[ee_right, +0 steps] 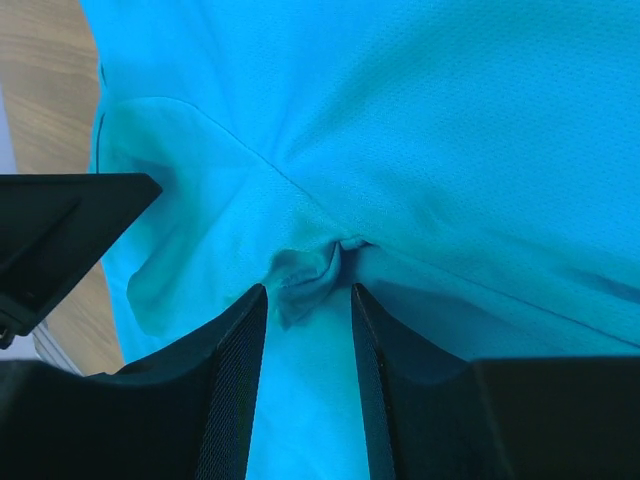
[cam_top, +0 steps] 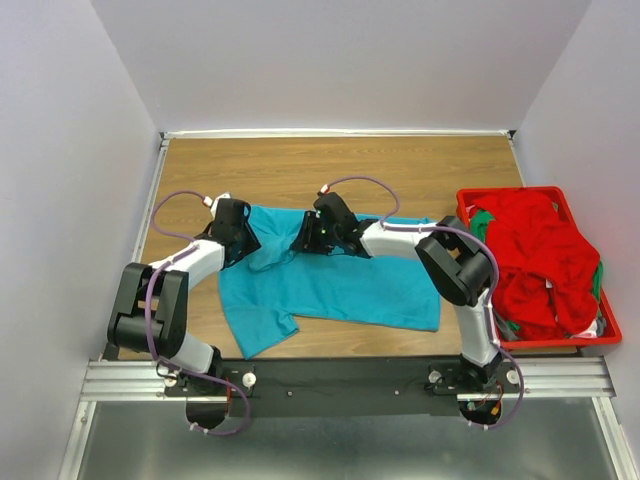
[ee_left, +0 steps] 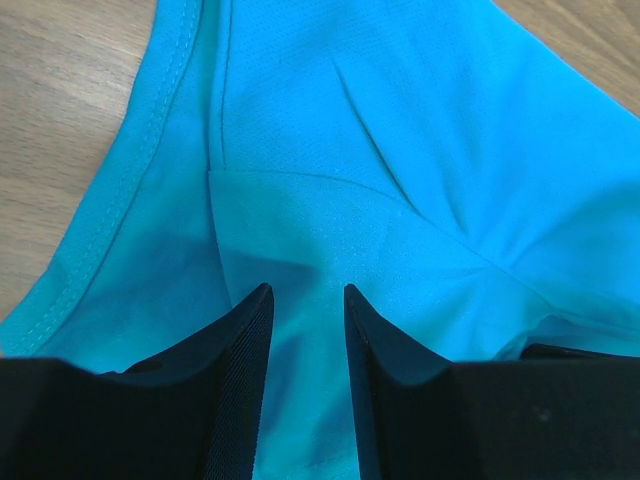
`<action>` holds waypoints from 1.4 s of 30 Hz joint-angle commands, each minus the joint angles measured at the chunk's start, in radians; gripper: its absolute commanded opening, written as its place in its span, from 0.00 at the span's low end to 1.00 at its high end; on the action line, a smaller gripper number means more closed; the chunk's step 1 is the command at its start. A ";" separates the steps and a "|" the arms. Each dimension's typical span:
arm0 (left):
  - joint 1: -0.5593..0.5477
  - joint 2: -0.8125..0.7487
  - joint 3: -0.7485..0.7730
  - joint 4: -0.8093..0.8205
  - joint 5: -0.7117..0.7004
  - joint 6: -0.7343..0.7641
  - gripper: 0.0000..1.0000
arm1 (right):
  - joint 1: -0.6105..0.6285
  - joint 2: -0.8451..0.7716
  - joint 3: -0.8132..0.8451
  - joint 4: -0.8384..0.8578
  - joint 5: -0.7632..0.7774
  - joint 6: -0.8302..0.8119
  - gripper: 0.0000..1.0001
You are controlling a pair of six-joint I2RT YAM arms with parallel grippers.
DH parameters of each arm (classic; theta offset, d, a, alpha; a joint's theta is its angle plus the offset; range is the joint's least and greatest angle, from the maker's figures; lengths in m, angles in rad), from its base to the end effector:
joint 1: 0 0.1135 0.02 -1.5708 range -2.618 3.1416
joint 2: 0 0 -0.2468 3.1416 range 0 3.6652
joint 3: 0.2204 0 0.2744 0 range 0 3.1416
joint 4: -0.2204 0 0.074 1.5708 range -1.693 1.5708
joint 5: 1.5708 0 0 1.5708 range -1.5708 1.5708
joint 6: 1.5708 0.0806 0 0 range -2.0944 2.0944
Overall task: Fold and stack the t-shirts
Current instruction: Fold the tshirt
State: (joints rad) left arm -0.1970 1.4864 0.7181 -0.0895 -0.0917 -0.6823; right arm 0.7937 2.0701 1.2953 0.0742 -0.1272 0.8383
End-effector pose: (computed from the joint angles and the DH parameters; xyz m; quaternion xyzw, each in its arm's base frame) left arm 0.3293 -0.0582 0.0998 -0.2405 0.9049 -0.1095 0.3338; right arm 0.3357 0.3559 0.0865 -0.0066 0.9054 0.3459 0.2462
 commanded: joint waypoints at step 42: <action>-0.005 0.019 0.001 -0.038 -0.108 -0.046 0.45 | -0.008 -0.085 -0.126 -0.004 -0.080 -0.106 0.21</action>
State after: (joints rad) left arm -0.1989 1.5215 0.7120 -0.0696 -0.1539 -0.7189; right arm 0.7898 2.0006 1.1877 0.0921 -0.1528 0.7692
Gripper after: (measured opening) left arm 0.434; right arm 0.165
